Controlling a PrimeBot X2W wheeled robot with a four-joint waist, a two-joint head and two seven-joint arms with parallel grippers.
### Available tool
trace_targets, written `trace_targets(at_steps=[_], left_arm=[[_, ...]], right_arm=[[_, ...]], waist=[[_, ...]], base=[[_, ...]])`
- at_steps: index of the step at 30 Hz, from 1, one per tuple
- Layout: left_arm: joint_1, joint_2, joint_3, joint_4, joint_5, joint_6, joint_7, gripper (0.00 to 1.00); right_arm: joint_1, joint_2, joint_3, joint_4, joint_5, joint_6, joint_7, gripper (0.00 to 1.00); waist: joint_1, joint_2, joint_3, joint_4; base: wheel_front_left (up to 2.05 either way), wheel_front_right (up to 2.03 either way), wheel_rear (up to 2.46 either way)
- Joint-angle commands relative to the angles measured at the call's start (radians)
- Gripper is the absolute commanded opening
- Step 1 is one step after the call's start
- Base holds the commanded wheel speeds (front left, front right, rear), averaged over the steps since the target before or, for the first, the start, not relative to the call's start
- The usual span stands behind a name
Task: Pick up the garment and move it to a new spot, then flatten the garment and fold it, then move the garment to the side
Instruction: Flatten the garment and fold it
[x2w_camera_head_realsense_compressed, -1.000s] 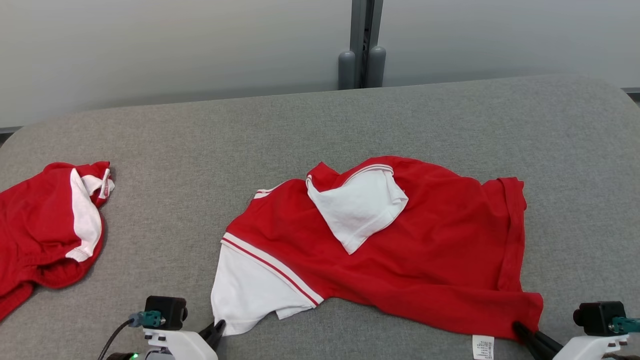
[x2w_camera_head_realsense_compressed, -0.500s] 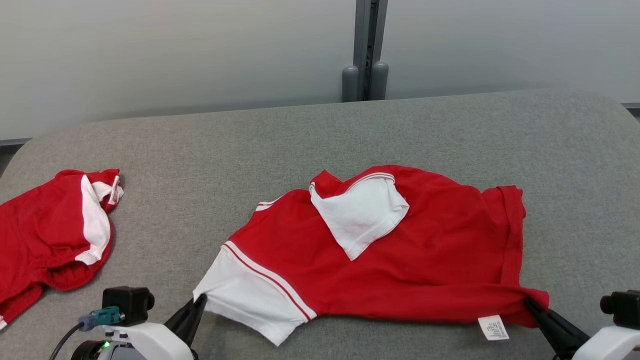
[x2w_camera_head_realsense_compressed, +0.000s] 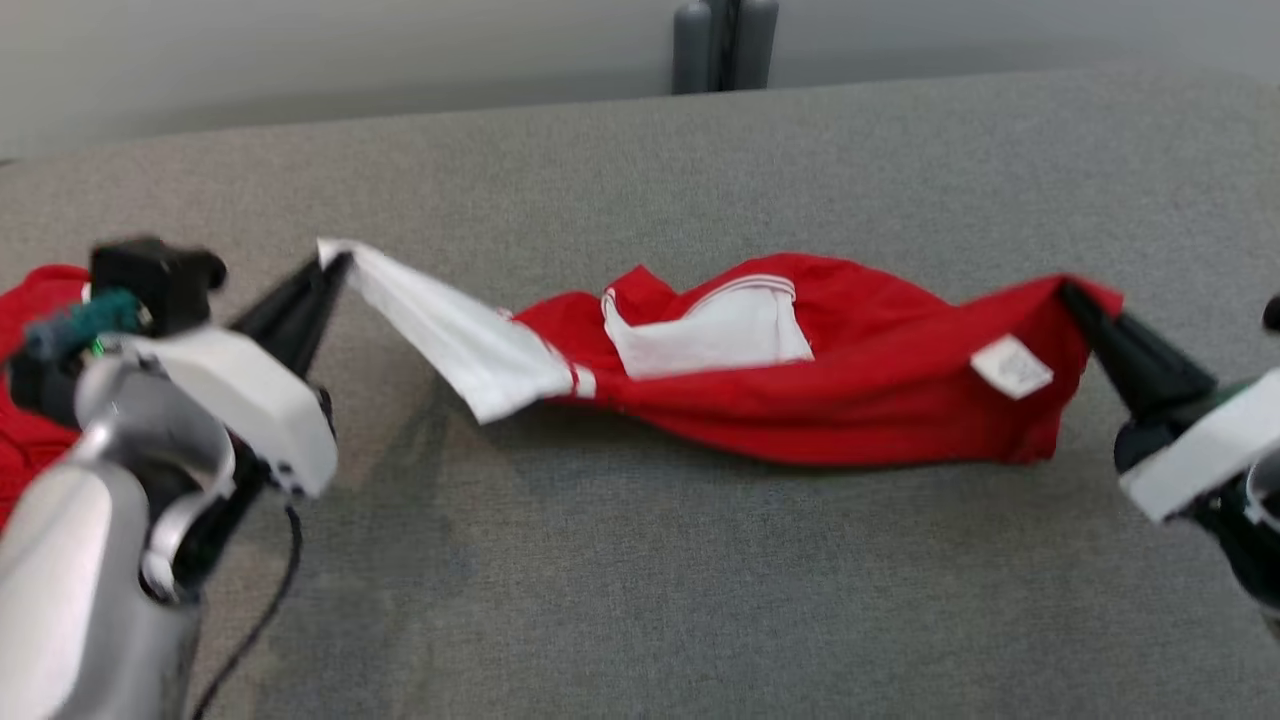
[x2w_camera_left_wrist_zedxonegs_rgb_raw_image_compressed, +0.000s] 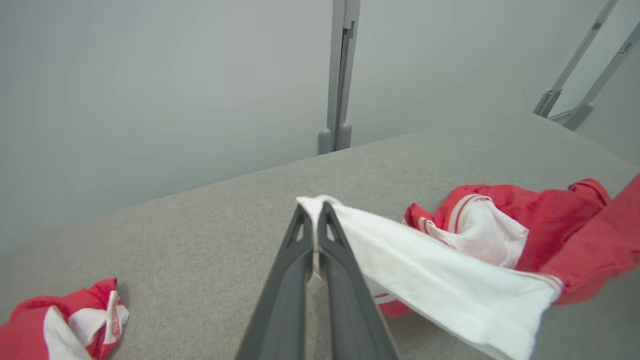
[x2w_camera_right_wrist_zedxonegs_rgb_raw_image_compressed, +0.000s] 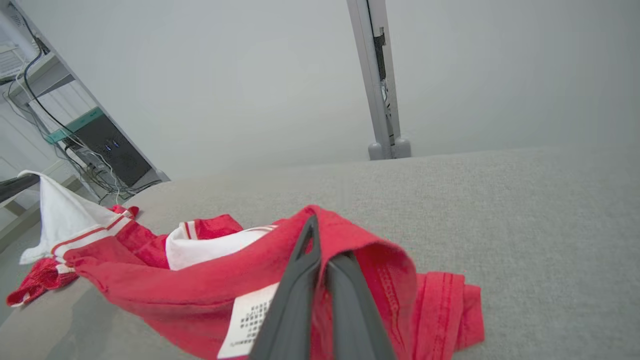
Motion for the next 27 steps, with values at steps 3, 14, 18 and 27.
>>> trace_targets(at_steps=[3, 14, 18, 27], left_arm=[[-0.207, 0.027, -0.012, 0.079, 0.003, -0.015, -0.011, 0.0], [-0.884, 0.079, -0.099, 0.427, 0.013, -0.024, -0.135, 0.0], [-1.066, 0.098, -0.126, 0.546, -0.02, -0.024, -0.187, 0.0], [-1.335, 0.124, -0.147, 0.727, -0.009, -0.024, -0.367, 0.0]], right_arm=[[-0.179, -0.005, 0.02, 0.025, 0.03, 0.0, -0.013, 0.0], [-0.818, 0.025, 0.116, 0.211, 0.053, 0.0, -0.083, 0.0], [-1.007, 0.053, 0.145, 0.303, 0.036, 0.0, -0.142, 0.0], [-1.301, 0.077, 0.187, 0.429, -0.005, 0.0, -0.255, 0.0]], waist=[[0.0, -0.0001, 0.159, -0.013], [0.0, -0.0001, 0.403, -0.021], [0.0, -0.0001, 0.45, -0.018], [0.0, -0.0001, 0.498, -0.003]], base=[[0.0, 0.0, 0.0], [0.0, 0.0, 0.0], [0.0, 0.0, 0.0], [0.0, 0.0, 0.0]])
